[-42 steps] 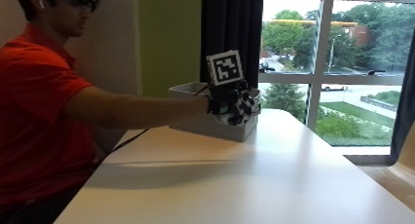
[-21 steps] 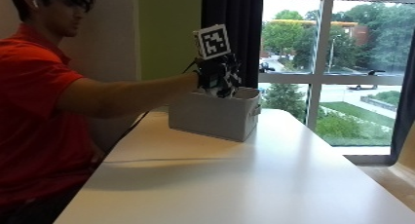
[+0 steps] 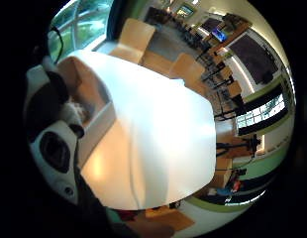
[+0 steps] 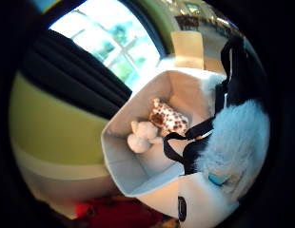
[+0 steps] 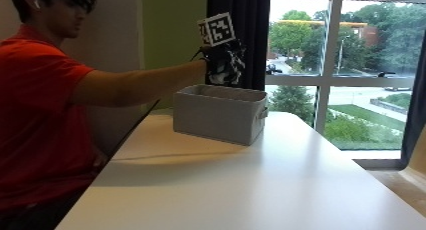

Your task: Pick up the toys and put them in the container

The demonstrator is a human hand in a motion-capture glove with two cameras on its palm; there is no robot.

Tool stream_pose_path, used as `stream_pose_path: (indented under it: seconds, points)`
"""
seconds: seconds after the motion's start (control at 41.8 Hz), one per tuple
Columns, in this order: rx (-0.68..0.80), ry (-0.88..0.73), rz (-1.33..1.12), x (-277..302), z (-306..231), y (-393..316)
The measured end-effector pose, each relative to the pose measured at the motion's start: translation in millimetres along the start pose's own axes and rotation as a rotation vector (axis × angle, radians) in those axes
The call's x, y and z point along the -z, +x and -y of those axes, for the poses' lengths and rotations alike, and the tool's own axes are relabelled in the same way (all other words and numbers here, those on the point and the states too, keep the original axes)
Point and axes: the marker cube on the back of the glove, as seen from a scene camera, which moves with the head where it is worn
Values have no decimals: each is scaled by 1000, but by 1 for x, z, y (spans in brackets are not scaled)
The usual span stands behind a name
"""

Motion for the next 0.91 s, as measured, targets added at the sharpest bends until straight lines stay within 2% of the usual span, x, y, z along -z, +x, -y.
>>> stream_pose_path:
  seconds: [0.478,0.908]
  points:
    - [83,-61,37,-22,12,-75]
    - [150,-143,41,-43,5,-111]
